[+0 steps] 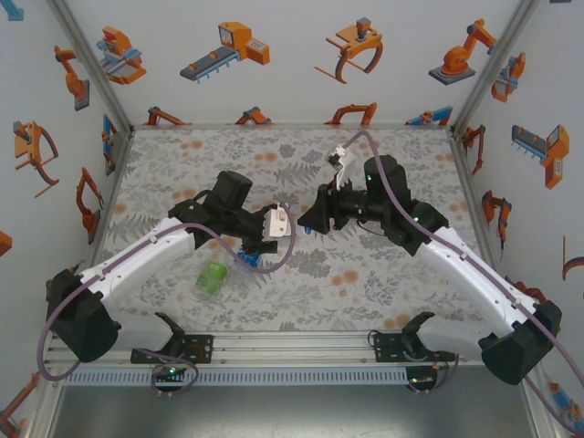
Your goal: Screw on the bottle caps
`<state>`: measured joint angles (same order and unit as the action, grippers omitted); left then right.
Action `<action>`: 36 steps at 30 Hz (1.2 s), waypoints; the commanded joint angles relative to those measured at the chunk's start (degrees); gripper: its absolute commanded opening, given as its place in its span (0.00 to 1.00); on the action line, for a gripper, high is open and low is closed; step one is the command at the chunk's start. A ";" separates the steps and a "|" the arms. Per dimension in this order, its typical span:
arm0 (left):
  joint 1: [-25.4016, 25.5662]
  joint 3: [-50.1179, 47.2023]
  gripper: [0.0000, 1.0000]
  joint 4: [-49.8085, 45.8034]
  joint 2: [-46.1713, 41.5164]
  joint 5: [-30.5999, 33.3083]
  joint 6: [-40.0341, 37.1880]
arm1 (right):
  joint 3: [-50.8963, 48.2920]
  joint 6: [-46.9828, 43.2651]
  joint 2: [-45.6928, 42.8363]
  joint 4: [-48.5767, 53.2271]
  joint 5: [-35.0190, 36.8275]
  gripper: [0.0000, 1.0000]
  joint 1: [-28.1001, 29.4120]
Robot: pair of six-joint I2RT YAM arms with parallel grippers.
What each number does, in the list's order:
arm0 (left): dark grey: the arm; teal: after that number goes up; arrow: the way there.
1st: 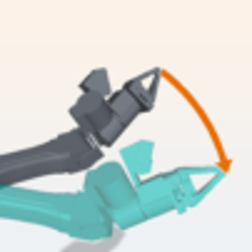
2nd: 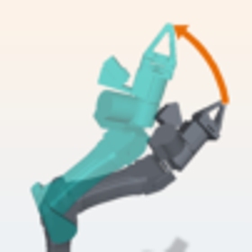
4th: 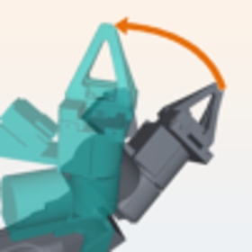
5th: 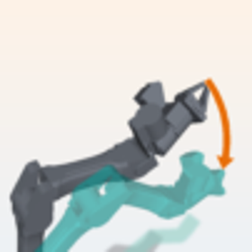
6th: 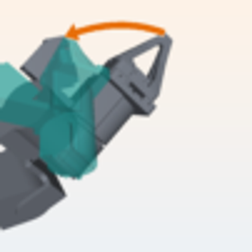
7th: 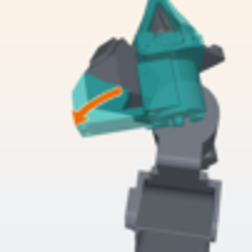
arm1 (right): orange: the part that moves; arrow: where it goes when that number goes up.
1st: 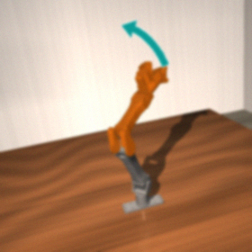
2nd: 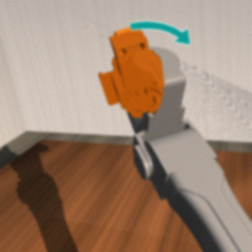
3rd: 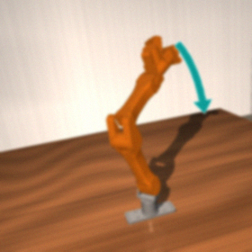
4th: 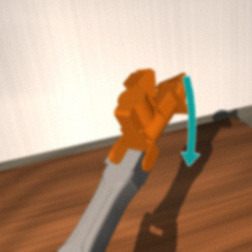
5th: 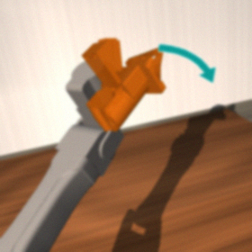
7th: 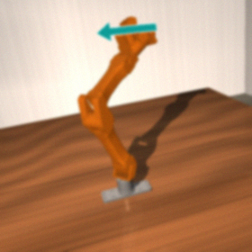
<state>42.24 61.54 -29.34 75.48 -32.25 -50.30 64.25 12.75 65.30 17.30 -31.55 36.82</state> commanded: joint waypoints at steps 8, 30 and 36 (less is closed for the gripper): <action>0.08 1.25 0.00 -0.80 -0.78 -3.26 -2.05 | 1.19 -37.85 -1.46 5.96 -16.50 0.50 -0.14; 0.22 1.55 0.00 -1.08 -0.64 -3.52 -2.08 | -2.90 -42.64 -1.32 0.71 -16.96 0.42 0.45; 0.22 1.52 0.00 -1.13 -0.64 -3.61 -2.05 | -3.11 -42.61 -0.96 0.83 -16.96 0.41 0.61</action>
<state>42.30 61.54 -29.41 75.48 -33.74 -51.16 61.82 -28.60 64.12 19.38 -47.16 36.95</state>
